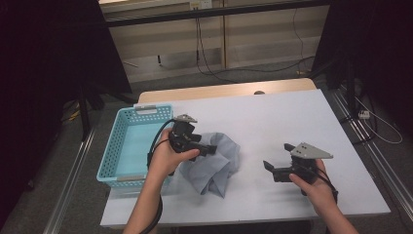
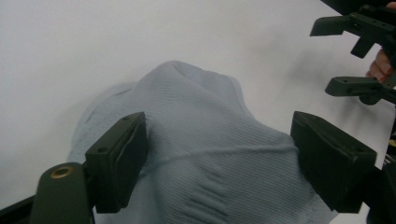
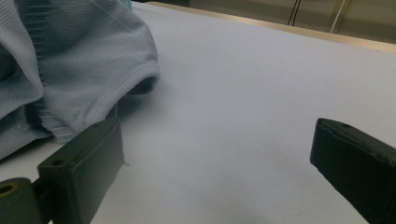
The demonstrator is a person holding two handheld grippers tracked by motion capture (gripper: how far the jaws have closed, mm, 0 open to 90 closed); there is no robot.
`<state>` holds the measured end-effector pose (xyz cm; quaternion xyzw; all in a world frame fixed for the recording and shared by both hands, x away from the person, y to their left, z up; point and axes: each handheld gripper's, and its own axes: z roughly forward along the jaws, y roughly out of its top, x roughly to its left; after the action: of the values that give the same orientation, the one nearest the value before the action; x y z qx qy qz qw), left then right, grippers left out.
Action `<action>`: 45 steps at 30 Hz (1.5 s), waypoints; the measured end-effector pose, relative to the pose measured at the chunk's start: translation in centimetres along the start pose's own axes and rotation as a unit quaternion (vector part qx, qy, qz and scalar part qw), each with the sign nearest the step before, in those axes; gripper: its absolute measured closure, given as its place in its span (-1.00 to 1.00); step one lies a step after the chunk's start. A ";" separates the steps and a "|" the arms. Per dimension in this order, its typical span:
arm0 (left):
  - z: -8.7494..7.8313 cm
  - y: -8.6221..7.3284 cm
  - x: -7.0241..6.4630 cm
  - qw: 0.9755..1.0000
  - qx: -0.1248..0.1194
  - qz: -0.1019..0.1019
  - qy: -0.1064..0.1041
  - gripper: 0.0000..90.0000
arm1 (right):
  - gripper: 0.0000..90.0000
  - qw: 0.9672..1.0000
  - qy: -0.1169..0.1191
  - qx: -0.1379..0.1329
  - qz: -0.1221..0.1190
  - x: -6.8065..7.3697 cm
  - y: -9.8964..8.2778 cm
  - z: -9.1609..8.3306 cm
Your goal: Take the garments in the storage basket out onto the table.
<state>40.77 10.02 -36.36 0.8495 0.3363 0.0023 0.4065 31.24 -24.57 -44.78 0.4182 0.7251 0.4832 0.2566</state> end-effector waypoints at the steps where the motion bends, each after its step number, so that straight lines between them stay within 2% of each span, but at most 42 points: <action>1: 0.1 -0.2 0.0 1.000 -0.001 0.001 0.001 -0.55 | -0.95 1.000 0.001 0.005 -0.003 0.0 0.3 0.5; 6: 0.1 -1.0 -0.2 1.000 -0.006 0.005 0.008 -0.54 | -0.95 1.000 0.001 0.015 0.002 0.1 0.7 1.5; 8: 0.2 -1.1 -0.2 1.000 0.000 0.005 0.009 -0.54 | -0.95 1.000 0.008 0.020 0.004 0.3 0.8 2.0; 12: 0.0 -1.5 -0.2 1.000 0.000 0.004 0.012 -0.53 | -0.95 0.999 0.018 0.035 0.002 1.2 1.1 3.2; 15: -0.1 -1.9 -0.2 1.000 -0.002 0.000 0.015 -0.53 | -0.94 0.998 0.026 0.047 0.013 2.0 1.3 4.5; 18: -0.1 -2.1 -0.3 1.000 -0.004 0.001 0.020 -0.53 | -0.93 0.998 0.030 0.048 0.014 2.6 1.5 5.2; 22: -0.2 -2.3 -0.4 1.000 -0.007 0.003 0.022 -0.53 | -0.92 0.997 0.061 0.042 0.019 3.5 1.8 6.0; 23: -0.2 -2.3 -0.4 1.000 -0.007 0.003 0.021 -0.53 | -0.86 0.996 0.074 0.039 0.018 4.0 2.0 6.5; 24: -0.2 -2.3 -0.4 1.000 -0.006 0.004 0.021 -0.53 | -0.86 0.996 0.074 0.039 0.018 4.0 2.0 6.5; 25: -0.5 -2.3 -0.3 1.000 -0.008 0.001 0.022 -0.52 | -0.67 0.995 0.093 0.039 0.015 4.5 2.1 7.0; 26: -0.5 -2.3 -0.3 1.000 -0.008 0.001 0.022 -0.52 | -0.58 0.994 0.102 0.041 0.020 4.7 2.1 7.3; 27: -0.6 -2.4 -0.2 1.000 -0.011 -0.003 0.020 -0.52 | -0.58 0.994 0.102 0.041 0.020 4.7 2.1 7.3; 28: -0.6 -2.4 -0.1 1.000 -0.011 -0.005 0.019 -0.52 | -0.48 0.992 0.113 0.049 0.027 5.0 2.2 7.6; 29: -0.7 -2.5 0.0 1.000 -0.012 -0.007 0.018 -0.52 | -0.25 0.989 0.131 0.057 0.033 5.4 2.3 8.1; 30: -0.8 -2.6 0.1 1.000 -0.013 -0.010 0.016 -0.52 | -0.25 0.989 0.131 0.057 0.033 5.4 2.3 8.1; 31: -0.8 -2.6 0.1 1.000 -0.015 -0.011 0.017 -0.52 | -0.14 0.987 0.144 0.063 0.027 5.7 2.4 8.4; 32: -0.8 -2.6 0.1 1.000 -0.014 -0.009 0.017 -0.52 | -0.06 0.987 0.146 0.067 0.018 5.9 2.5 8.5; 33: -0.8 -2.6 0.1 1.000 -0.013 -0.011 0.017 -0.52 | 0.09 0.987 0.146 0.069 0.013 6.2 2.5 8.6; 34: -0.7 -2.6 0.0 1.000 -0.013 -0.010 0.016 -0.51 | 0.35 0.985 0.158 0.072 0.018 6.3 2.6 8.7; 35: -0.7 -2.6 0.0 1.000 -0.012 -0.010 0.014 -0.51 | 0.73 0.981 0.172 0.082 0.035 6.3 2.6 8.7; 36: -0.6 -2.6 0.0 1.000 -0.012 -0.010 0.015 -0.51 | 0.73 0.981 0.172 0.082 0.035 6.3 2.6 8.7; 37: -0.6 -2.6 -0.1 1.000 -0.011 -0.008 0.013 -0.51 | 0.82 0.981 0.172 0.091 0.029 6.3 2.6 8.6; 39: -0.5 -2.6 -0.2 1.000 -0.010 -0.009 0.013 -0.50 | 0.84 0.981 0.167 0.091 0.031 6.2 2.6 8.5; 40: -0.5 -2.6 -0.2 1.000 -0.009 -0.008 0.013 -0.50 | 0.86 0.982 0.161 0.088 0.037 6.0 2.7 8.3; 41: -0.6 -2.6 -0.2 1.000 -0.008 -0.005 0.011 -0.50 | 0.87 0.986 0.143 0.072 0.040 5.4 3.1 7.8; 42: -0.6 -2.6 -0.2 1.000 -0.008 -0.005 0.011 -0.50 | 0.87 0.986 0.143 0.072 0.040 5.4 3.1 7.8; 43: -0.6 -2.6 -0.3 1.000 -0.009 -0.004 0.011 -0.49 | 0.87 0.990 0.123 0.049 0.049 4.2 3.6 6.9; 45: -0.5 -2.6 -0.3 1.000 -0.007 -0.003 0.003 -0.49 | 0.87 0.992 0.106 0.036 0.055 3.0 4.0 6.1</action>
<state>38.92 11.28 -37.75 0.8454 0.3403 0.0059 0.4117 35.87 -18.29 -43.50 0.4124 0.7414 0.5117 0.1359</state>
